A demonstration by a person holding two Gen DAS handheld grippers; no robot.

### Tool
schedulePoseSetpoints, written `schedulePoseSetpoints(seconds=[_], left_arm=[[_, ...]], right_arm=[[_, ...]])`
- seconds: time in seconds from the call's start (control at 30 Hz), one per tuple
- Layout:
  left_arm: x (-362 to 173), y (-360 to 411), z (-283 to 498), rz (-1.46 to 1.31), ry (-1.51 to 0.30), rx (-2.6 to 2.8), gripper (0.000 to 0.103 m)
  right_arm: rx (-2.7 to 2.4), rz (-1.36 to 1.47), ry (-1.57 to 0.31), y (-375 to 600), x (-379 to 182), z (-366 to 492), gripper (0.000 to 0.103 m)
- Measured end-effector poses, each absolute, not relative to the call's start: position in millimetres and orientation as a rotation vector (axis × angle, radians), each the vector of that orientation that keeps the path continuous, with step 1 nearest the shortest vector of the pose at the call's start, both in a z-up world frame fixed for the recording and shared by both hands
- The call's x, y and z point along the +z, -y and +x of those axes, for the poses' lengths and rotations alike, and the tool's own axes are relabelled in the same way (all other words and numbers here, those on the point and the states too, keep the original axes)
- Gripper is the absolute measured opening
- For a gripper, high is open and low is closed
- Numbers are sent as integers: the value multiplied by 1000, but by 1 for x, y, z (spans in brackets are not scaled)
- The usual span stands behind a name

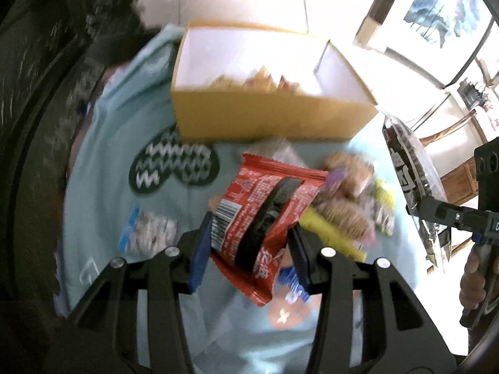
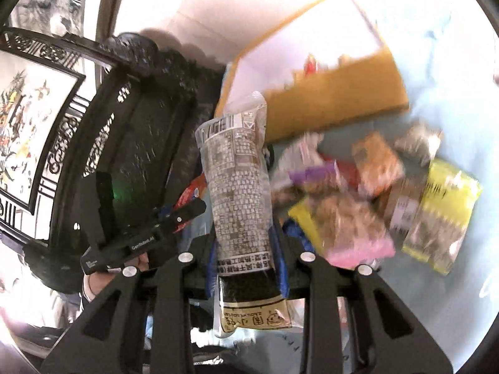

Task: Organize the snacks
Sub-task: 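Drop the chocolate bar into the box with the left gripper while the right drops the tube snack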

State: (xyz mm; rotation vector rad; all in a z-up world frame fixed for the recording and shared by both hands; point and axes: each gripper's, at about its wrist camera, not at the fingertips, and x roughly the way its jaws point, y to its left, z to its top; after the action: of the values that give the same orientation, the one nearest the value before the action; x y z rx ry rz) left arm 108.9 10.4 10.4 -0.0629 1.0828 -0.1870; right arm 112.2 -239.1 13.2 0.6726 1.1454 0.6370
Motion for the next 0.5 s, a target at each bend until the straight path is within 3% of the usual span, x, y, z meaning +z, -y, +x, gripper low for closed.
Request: schedulePoseSetpoints(seconds=[0.3, 0.5], left_arm=[[65, 12, 179, -104, -953, -206, 46], [61, 21, 245, -95, -970, -188, 46]], right_arm=[[571, 585, -987, 250, 73, 172, 31], [503, 544, -942, 245, 77, 236, 31]])
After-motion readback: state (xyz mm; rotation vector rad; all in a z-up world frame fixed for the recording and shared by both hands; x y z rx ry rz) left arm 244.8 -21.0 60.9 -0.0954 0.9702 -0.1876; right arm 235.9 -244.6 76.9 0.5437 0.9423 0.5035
